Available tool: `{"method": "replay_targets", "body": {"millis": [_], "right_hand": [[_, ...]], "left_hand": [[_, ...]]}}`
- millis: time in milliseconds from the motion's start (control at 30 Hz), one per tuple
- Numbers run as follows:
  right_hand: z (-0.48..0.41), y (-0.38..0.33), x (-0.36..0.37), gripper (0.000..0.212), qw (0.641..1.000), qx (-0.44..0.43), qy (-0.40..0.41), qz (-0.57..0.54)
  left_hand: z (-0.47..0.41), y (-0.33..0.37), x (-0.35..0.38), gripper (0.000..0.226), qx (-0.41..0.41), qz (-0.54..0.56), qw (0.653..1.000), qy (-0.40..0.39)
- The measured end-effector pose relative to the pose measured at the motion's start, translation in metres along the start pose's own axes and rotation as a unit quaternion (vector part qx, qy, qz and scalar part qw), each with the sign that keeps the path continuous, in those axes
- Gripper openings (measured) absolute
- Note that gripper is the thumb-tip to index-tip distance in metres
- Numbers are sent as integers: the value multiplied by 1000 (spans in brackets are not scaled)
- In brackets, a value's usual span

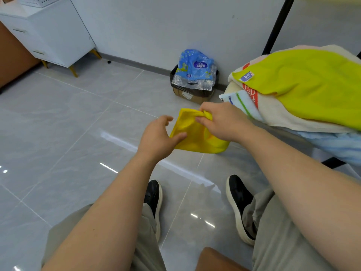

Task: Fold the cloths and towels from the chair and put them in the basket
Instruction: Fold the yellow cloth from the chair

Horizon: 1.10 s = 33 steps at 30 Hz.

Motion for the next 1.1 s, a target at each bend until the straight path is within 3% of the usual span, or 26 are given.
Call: {"method": "replay_targets", "body": {"millis": [100, 300, 767, 867, 967, 1100], "right_hand": [[7, -15, 10, 25, 998, -41, -14, 39], [9, -21, 19, 28, 995, -69, -29, 61], [5, -16, 24, 32, 995, -72, -14, 67], [0, -5, 25, 42, 998, -32, -38, 42], [-8, 20, 20, 57, 995, 60, -64, -50], [-18, 55, 0, 56, 974, 171, -27, -147]], "left_hand": [[-5, 13, -15, 54, 25, 81, 994, 75], [-8, 15, -17, 21, 47, 101, 990, 83], [-8, 14, -7, 11, 63, 85, 994, 39], [-11, 3, -10, 9, 37, 72, 996, 47], [-11, -16, -16, 15, 0, 45, 998, 48], [-5, -44, -29, 8, -76, 66, 992, 79]]}}
Point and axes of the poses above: each hand's wrist, its own z-axis away from the middle knuckle, its own x-axis out of the palm, y = z × x, the point moved 9 cm from there along -z, towards the middle knuckle, and after that the axes turned 10 degrees about x, right-handed, at the moved point
